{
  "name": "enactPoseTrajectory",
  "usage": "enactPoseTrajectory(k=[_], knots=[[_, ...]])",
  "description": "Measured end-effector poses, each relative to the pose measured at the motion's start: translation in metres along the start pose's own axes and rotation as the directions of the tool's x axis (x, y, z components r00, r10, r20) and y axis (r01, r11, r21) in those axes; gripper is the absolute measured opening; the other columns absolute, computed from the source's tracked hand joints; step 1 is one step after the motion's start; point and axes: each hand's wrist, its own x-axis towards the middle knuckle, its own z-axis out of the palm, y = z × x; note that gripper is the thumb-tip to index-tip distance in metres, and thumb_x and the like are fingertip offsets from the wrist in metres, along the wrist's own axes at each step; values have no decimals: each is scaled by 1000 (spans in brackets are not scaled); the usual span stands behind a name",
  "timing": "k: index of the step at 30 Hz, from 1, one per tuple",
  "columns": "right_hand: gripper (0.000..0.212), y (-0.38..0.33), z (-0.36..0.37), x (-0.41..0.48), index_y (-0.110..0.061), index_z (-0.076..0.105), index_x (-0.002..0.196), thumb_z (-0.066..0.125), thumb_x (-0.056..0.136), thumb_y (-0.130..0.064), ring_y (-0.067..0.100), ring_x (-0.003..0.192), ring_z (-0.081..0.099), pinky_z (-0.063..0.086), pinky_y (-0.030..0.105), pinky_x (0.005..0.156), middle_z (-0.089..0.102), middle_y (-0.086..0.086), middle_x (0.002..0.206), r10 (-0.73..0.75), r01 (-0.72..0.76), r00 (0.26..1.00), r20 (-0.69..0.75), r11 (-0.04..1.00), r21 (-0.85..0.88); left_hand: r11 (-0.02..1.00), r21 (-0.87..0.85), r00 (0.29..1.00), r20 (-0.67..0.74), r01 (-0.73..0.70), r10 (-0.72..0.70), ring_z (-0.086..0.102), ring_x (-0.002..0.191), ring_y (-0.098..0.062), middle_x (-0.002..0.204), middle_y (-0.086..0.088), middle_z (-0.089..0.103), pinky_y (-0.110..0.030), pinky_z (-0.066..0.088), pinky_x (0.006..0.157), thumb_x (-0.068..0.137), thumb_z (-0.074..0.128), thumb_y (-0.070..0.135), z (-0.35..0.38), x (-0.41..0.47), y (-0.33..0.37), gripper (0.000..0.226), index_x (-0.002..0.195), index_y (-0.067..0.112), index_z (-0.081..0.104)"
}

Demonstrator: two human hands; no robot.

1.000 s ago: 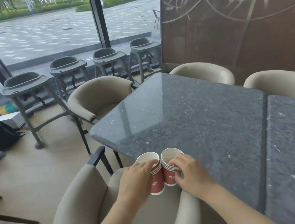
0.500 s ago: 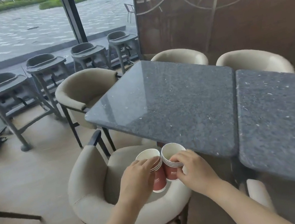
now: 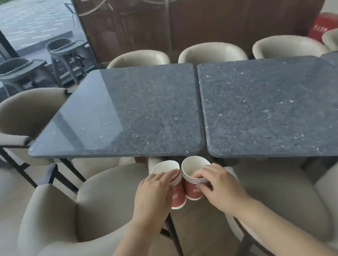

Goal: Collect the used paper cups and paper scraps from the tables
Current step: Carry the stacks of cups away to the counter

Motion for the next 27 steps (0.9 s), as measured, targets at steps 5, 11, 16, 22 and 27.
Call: enactPoseTrajectory(k=[5, 11, 16, 22, 27], knots=[[18, 53, -54, -73, -24, 62, 85, 68, 75, -11, 11, 87, 50, 36, 18, 74, 63, -11, 87, 140, -141, 987, -76, 990, -10, 989, -43, 987, 76, -142, 145, 61, 98, -25, 105, 4, 70, -33, 50, 77, 72, 62, 8, 43, 2, 86, 50, 119, 25, 60], [17, 107, -123, -177, -23, 63, 88, 70, 75, -13, 10, 91, 53, 41, 19, 73, 64, -11, 89, 262, -270, 951, -162, 962, -28, 956, -98, 951, 114, -276, 287, 61, 95, -24, 102, 5, 70, -36, 52, 77, 76, 61, 9, 94, -18, 197, 45, 118, 25, 60], [21, 148, -177, -269, -21, 65, 87, 74, 72, -10, 4, 89, 48, 32, 6, 76, 64, -10, 85, 335, -361, 901, -276, 932, -45, 910, -146, 901, 147, -389, 409, 60, 95, -25, 102, 6, 70, -36, 50, 77, 80, 59, 10, 143, -38, 292, 44, 120, 27, 58], [25, 190, -232, -383, -20, 65, 88, 75, 69, -8, 12, 87, 54, 36, 11, 75, 64, -7, 86, 474, -547, 766, -435, 835, -52, 828, -235, 799, 229, -509, 557, 59, 96, -23, 106, 8, 69, -32, 46, 77, 77, 60, 10, 204, -59, 407, 46, 119, 30, 59], [26, 205, -257, -463, -21, 64, 88, 76, 69, -8, 17, 88, 57, 46, 22, 70, 64, -7, 88, 564, -666, 619, -546, 746, 16, 717, -341, 653, 299, -608, 696, 62, 96, -23, 108, 6, 69, -33, 48, 75, 76, 66, 13, 240, -77, 481, 45, 118, 30, 60]])
